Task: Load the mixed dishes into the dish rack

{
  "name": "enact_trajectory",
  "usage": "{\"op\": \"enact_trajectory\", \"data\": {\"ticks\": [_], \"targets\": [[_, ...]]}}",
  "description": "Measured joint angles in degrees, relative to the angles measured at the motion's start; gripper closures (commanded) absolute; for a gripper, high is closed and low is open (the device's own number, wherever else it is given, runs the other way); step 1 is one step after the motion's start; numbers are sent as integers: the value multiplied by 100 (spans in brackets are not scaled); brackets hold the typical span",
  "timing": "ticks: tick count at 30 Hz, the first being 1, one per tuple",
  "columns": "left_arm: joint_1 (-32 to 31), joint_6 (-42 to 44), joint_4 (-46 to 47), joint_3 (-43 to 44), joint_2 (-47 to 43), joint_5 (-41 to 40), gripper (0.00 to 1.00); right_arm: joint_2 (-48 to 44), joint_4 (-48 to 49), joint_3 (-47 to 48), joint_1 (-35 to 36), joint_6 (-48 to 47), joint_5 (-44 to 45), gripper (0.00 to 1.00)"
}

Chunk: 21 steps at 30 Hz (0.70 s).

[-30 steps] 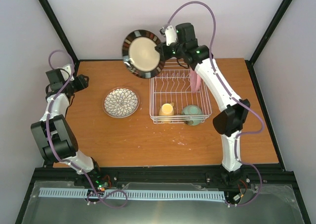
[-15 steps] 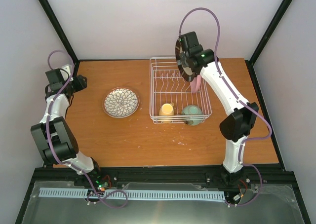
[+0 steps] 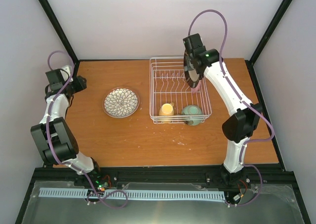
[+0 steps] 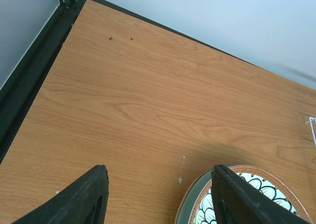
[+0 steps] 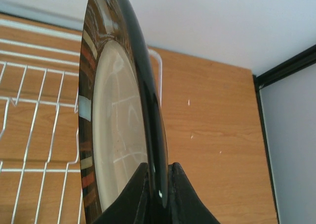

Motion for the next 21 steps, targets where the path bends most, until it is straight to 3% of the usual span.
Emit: {"op": "enact_trajectory", "data": {"ticks": [21], "targets": [[0,-92,-90,-42,-297,-245,43,380,-326,-525,-4,732,-79,97]]}}
